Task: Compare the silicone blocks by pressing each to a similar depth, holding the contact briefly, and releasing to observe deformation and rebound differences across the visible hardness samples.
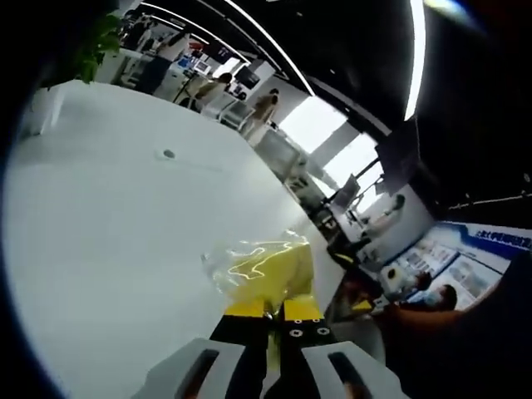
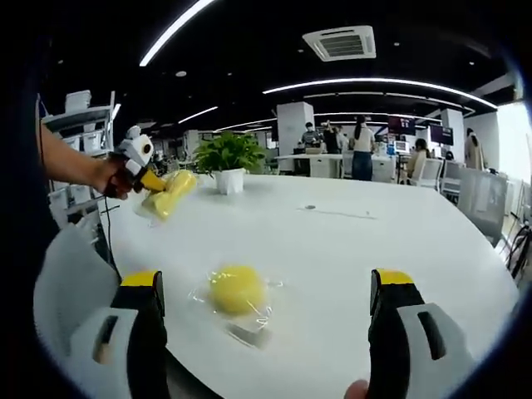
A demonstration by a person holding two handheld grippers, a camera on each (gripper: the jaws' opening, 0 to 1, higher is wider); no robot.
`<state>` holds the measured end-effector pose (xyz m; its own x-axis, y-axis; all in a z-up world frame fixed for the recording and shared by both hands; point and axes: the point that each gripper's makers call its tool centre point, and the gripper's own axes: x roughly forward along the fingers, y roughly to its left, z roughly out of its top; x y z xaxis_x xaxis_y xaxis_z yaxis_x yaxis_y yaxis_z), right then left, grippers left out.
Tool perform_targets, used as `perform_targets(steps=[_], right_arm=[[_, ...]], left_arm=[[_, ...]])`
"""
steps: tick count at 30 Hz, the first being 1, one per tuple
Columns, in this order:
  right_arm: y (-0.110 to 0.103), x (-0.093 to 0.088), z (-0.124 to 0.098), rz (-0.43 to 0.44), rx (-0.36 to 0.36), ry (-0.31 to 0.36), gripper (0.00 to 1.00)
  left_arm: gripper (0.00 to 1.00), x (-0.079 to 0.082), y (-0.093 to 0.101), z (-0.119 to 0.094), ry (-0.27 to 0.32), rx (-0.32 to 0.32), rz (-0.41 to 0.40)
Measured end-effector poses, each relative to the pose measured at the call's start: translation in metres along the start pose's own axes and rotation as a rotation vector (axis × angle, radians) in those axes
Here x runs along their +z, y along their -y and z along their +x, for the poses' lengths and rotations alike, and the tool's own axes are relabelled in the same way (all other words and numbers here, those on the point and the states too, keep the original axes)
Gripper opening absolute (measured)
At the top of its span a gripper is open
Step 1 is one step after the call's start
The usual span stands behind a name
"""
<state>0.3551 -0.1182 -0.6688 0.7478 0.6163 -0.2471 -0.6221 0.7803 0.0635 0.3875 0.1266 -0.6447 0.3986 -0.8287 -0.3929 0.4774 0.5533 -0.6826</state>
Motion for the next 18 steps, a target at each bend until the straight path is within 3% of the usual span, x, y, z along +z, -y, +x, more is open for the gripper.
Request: perform_targets(steps=[12,18], right_arm=[[-0.004,-0.019,0.0,0.029,-0.009,-0.026,0.97],[-0.005,-0.016,0.002,0.029,-0.004,-0.016,0.97]], left_arm=[[0.02,-0.023,-0.029,0.01,-0.051,0.032,-0.075],[0.02,-0.027,-0.04,0.011,-0.062,0.047,-0.103]])
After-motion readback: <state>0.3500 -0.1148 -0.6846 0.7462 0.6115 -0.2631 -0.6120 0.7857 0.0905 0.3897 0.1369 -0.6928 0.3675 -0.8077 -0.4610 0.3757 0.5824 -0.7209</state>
